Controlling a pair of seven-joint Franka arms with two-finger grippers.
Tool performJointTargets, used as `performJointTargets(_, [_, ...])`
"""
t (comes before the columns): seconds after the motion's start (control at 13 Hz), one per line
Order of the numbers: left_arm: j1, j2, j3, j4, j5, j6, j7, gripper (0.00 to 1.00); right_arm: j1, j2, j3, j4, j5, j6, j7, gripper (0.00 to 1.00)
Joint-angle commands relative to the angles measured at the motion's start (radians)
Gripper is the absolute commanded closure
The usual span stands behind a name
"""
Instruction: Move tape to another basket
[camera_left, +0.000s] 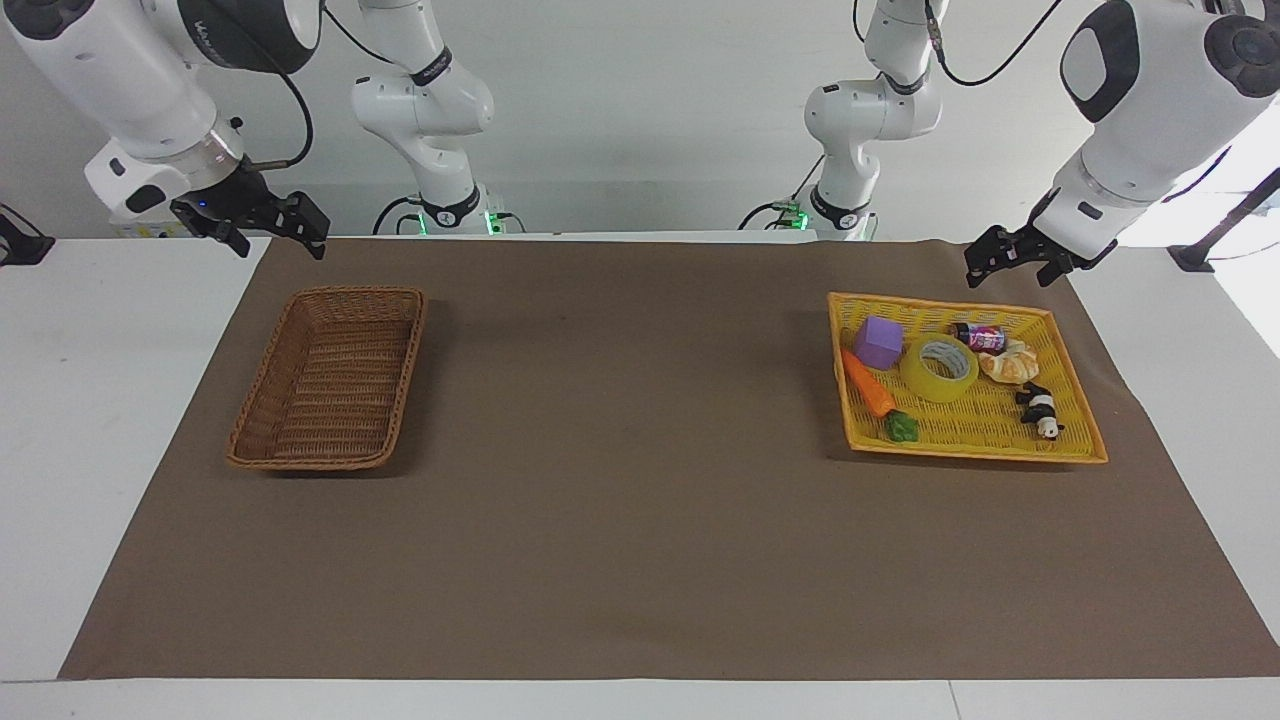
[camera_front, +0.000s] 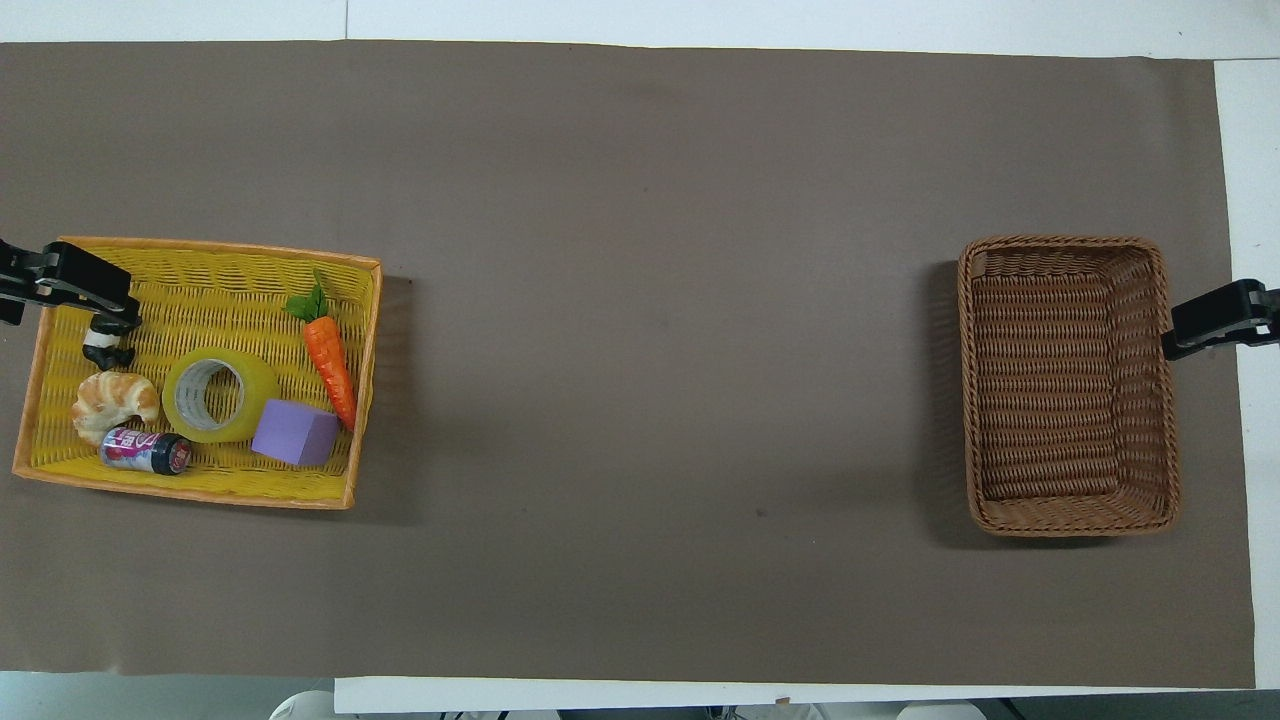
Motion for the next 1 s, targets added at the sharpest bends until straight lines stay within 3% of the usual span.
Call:
performJointTargets(0.0, [-0.005,-0.014,0.009,-0.011,-0.012,-0.005,-0.015,0.0,-0.007,-0.024,0.007,-0.031,-0.011,0.021,-0.02,0.0])
performJointTargets(0.77, [0.051,-0.04,0.009,-0.048,-0.012,0.033,-0.021,0.0,-0.007,-0.024,0.007,-0.031,-0.011,0.021,-0.02,0.0])
performJointTargets(0.85, [0.06,-0.059,0.009,-0.109,-0.012,0.079,-0.021,0.0,-0.007,-0.024,0.007,-0.031,-0.011,0.021,-0.02,0.0])
performJointTargets(0.92, [0.077,-0.128,0.009,-0.253,-0.012,0.211,-0.019,0.0,-0.007,-0.024,0.007,-0.031,-0.011,0.021,-0.02,0.0])
